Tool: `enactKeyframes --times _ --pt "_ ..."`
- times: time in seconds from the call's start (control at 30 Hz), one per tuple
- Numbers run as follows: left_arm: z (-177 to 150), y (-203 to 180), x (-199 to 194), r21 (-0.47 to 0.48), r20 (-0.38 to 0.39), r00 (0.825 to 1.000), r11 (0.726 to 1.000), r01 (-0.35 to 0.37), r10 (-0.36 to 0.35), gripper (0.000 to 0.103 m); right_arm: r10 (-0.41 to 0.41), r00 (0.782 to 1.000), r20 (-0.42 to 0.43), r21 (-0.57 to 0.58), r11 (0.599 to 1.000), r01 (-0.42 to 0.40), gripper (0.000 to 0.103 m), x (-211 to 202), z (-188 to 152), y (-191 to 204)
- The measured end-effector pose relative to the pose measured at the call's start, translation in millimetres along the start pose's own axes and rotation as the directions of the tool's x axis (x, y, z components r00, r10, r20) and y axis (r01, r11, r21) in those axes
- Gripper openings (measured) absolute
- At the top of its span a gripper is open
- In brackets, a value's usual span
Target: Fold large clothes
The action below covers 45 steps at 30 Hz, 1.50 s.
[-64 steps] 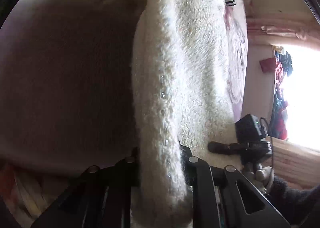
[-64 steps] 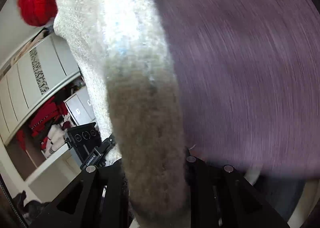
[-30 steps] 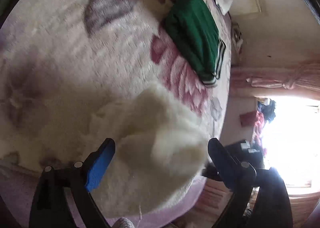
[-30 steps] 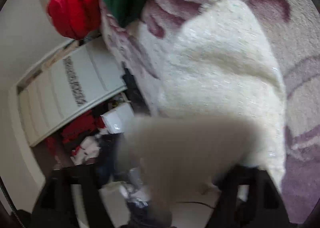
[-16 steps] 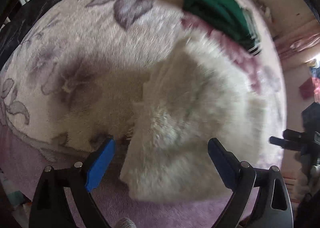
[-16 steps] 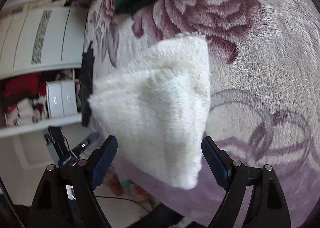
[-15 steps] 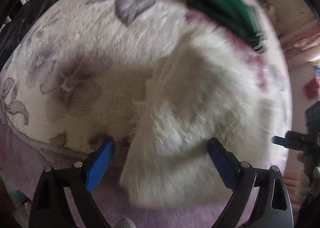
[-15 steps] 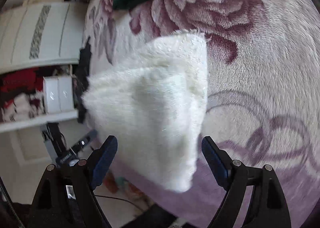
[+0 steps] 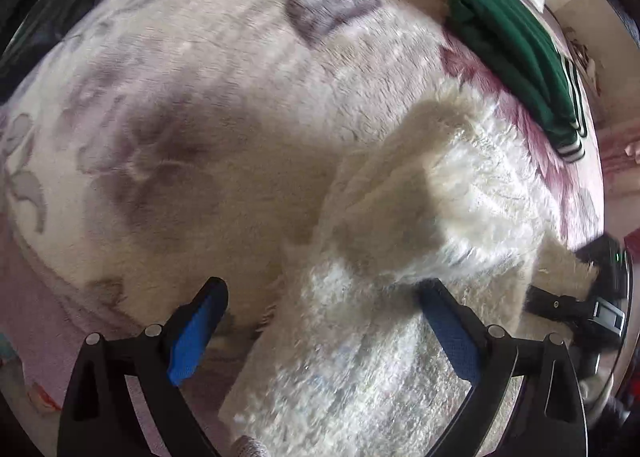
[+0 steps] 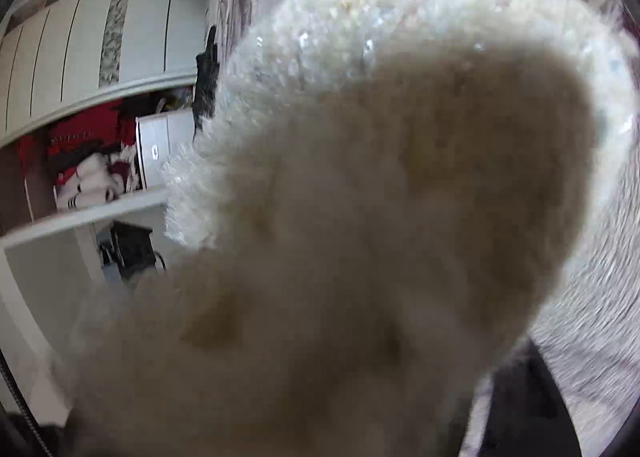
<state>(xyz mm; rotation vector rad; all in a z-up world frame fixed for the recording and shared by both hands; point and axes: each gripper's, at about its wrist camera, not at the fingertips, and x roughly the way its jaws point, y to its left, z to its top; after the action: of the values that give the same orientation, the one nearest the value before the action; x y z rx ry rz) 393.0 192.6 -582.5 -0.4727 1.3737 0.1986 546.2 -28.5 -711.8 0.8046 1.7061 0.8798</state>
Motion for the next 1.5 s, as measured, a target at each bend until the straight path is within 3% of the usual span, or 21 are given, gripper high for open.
enactKeyframes --times 0.07,0.13,0.2,0.3,0.33,0.37,0.43,0.5,0.57,0.67,0.7,0.73,0.87,1.0,1.1,1.13,1.2,1.23,1.33,1.43,1.5 --pt "-6 3 -19 -0.024 0.035 0.999 1.0 -0.011 0.011 0.099 0.014 0.995 0.098 0.103 0.994 -0.024 0.051 -16 -18 -6" --pt "-15 3 -43 -0.035 0.08 0.996 0.999 -0.03 0.033 0.099 0.079 0.968 0.24 0.237 0.962 -0.137 0.047 -43 -52 -19" --pt "-31 2 -68 -0.041 0.113 0.993 0.998 -0.041 0.046 0.099 0.132 0.913 0.386 0.352 0.894 -0.278 0.046 -67 -103 -34" --pt "-60 -6 -77 -0.025 0.105 0.994 0.999 -0.023 0.025 0.099 0.126 0.804 0.581 0.5 0.725 -0.474 0.048 -89 -205 -64" --pt "-68 -11 -71 -0.002 0.087 0.996 1.0 -0.022 0.023 0.099 0.099 0.789 0.606 0.549 0.667 -0.504 0.051 -90 -237 -77" --pt "-79 -19 -61 0.032 0.061 0.998 0.999 -0.033 0.031 0.099 0.067 0.8 0.596 0.59 0.64 -0.493 0.059 -91 -257 -88" --pt "-95 -35 -39 0.096 0.013 0.998 0.994 -0.06 0.059 0.099 0.012 0.859 0.512 0.675 0.612 -0.411 0.071 -92 -285 -109" --pt "-109 -49 -22 0.141 -0.02 0.998 0.988 -0.061 0.065 0.099 -0.052 0.896 0.441 0.718 0.62 -0.318 0.072 -107 -297 -120" --pt "-115 -59 -18 0.163 0.006 0.998 0.985 -0.064 0.063 0.099 -0.121 0.916 0.383 0.699 0.686 -0.202 0.072 -140 -297 -116" --pt "-113 -64 -21 0.162 0.03 0.999 0.986 -0.046 0.041 0.099 -0.345 0.874 0.342 0.561 0.821 0.104 0.09 -196 -277 -80" --pt "-112 -64 -21 0.16 0.038 0.999 0.986 -0.044 0.039 0.099 -0.408 0.847 0.341 0.472 0.854 0.221 0.09 -211 -264 -60" --pt "-111 -64 -22 0.159 0.045 0.998 0.986 -0.045 0.039 0.099 -0.42 0.843 0.336 0.377 0.88 0.289 0.09 -219 -249 -41" --pt "-110 -57 -20 0.133 0.048 0.999 0.991 -0.025 0.019 0.099 -0.376 0.885 0.273 0.086 0.926 0.367 0.09 -208 -200 12" --pt "-115 -53 -18 0.097 0.046 0.999 0.995 -0.005 0.001 0.099 -0.397 0.9 0.18 -0.141 0.895 0.423 0.09 -157 -146 43" --pt "-117 -50 -19 0.077 0.046 0.999 0.997 0.004 -0.008 0.099 -0.448 0.893 0.035 -0.225 0.867 0.444 0.086 -97 -114 51" --pt "-117 -50 -19 0.072 0.046 0.999 0.997 0.0 -0.004 0.099 -0.439 0.899 -0.003 -0.24 0.873 0.426 0.079 -85 -116 53" --pt "-118 -47 -24 0.065 0.054 0.998 0.998 -0.016 0.013 0.099 -0.463 0.886 -0.014 -0.307 0.845 0.437 0.024 -68 -126 64" --pt "-118 -46 -28 0.06 0.057 0.998 0.998 -0.015 0.011 0.099 -0.486 0.874 -0.018 -0.334 0.827 0.453 0.021 -62 -129 68" --pt "-122 -37 -45 0.029 0.07 0.997 0.999 0.018 -0.02 0.099 -0.483 0.875 0.014 -0.259 0.844 0.47 0.017 -71 -134 72" --pt "-127 -36 -68 0.023 0.092 0.995 0.999 0.04 -0.042 0.099 -0.44 0.891 0.113 -0.118 0.884 0.452 0.016 -124 -124 88" --pt "-130 -42 -74 0.018 0.092 0.993 0.997 0.072 -0.073 0.099 -0.449 0.878 0.166 -0.099 0.878 0.468 0.016 -156 -123 96"
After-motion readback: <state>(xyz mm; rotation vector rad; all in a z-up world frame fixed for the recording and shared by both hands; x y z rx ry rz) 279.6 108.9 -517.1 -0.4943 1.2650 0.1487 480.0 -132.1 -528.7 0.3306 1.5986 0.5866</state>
